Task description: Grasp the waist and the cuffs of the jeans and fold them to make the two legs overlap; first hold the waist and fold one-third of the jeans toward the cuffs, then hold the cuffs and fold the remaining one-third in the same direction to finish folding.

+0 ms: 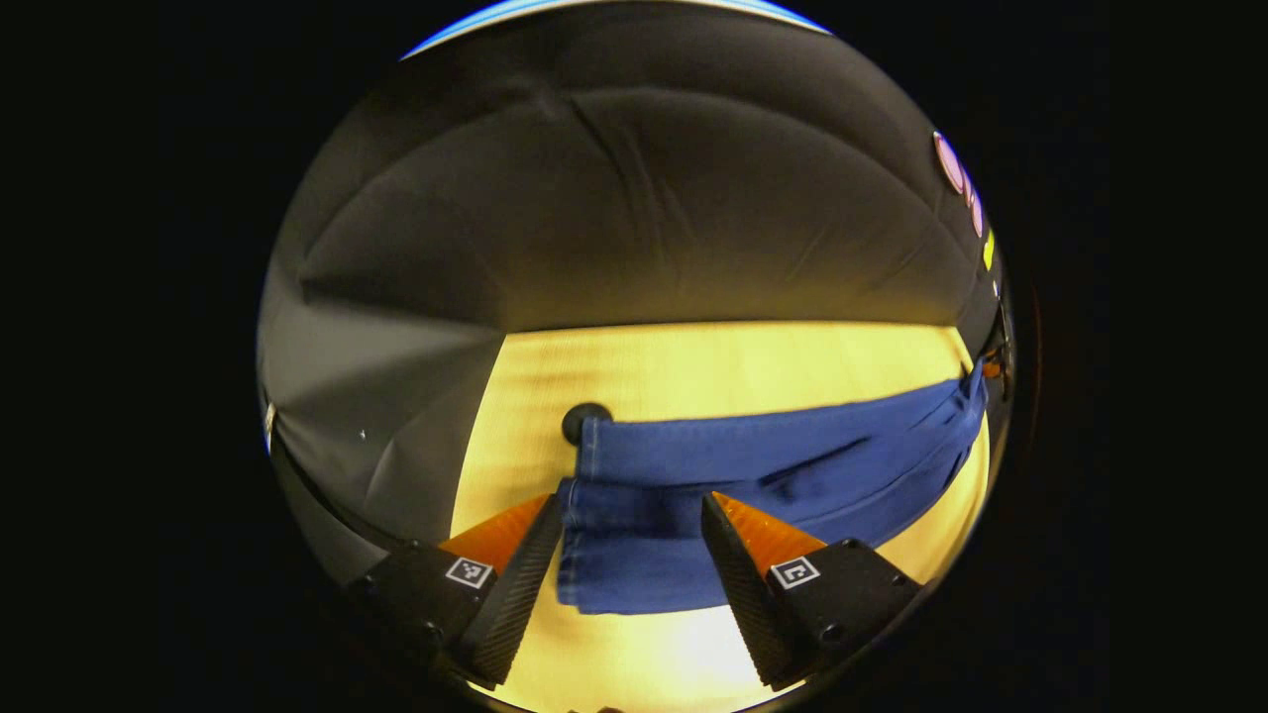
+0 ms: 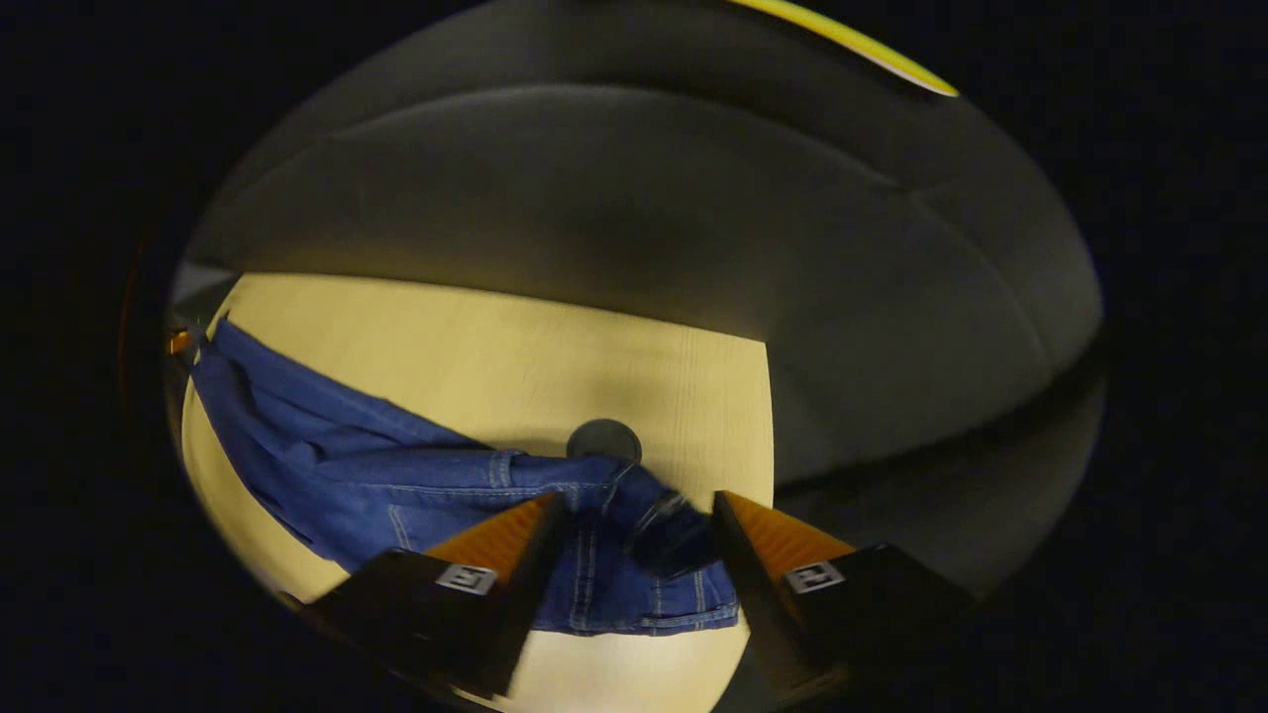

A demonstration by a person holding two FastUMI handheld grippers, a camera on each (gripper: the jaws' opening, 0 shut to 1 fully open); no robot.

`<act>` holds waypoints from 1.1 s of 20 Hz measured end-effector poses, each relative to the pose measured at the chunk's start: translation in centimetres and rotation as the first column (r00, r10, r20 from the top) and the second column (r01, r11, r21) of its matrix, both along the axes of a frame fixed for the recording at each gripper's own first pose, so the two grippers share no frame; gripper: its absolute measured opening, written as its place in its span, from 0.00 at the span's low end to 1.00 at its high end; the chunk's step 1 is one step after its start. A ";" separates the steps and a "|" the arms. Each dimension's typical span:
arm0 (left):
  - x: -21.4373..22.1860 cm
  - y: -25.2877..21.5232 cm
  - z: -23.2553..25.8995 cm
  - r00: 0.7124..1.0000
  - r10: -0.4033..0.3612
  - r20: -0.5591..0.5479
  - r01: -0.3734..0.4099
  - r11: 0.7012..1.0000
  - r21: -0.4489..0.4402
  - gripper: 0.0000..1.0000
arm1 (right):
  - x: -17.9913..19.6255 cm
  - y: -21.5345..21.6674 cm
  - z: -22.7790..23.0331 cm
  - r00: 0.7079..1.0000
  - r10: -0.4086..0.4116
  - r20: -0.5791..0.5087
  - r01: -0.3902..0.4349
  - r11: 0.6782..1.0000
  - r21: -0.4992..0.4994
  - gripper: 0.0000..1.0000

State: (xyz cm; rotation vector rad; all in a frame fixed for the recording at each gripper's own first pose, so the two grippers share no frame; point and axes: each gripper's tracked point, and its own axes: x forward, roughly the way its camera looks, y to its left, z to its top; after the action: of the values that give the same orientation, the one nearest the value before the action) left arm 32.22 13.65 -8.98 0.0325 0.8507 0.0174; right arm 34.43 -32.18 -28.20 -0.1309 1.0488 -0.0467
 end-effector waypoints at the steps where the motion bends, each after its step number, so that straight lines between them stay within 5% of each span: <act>1: -0.6 -0.4 3.0 0.998 0.019 0.066 -0.019 1.000 0.002 0.83 | -0.2 0.3 0.9 0.998 -0.030 0.050 0.029 0.999 0.023 1.00; 6: -7.5 -4.8 13.7 0.939 0.072 0.336 -0.073 0.997 -0.010 0.83 | -3.1 0.2 5.1 0.947 -0.193 0.258 0.169 0.979 0.112 0.98; 11: -13.7 -6.4 17.1 0.899 0.076 0.431 -0.086 0.996 0.005 0.83 | -6.3 -1.3 5.5 0.872 -0.341 0.351 0.311 0.940 0.139 0.98; 16: -19.5 -9.5 17.8 0.894 0.081 0.441 -0.067 0.997 -0.047 0.83 | -8.6 -2.7 2.4 0.829 -0.429 0.359 0.392 0.903 0.173 1.00; 22: -22.5 -15.2 18.0 0.906 -0.014 0.422 0.028 0.999 -0.028 0.83 | -9.3 -4.7 -0.2 0.745 -0.544 0.386 0.483 0.839 0.250 1.00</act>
State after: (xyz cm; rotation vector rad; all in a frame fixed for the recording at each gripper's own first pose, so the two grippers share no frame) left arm 9.70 -1.54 9.06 0.0053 0.4147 -0.0102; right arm 25.17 -36.86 -28.42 0.2936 0.5949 -0.4924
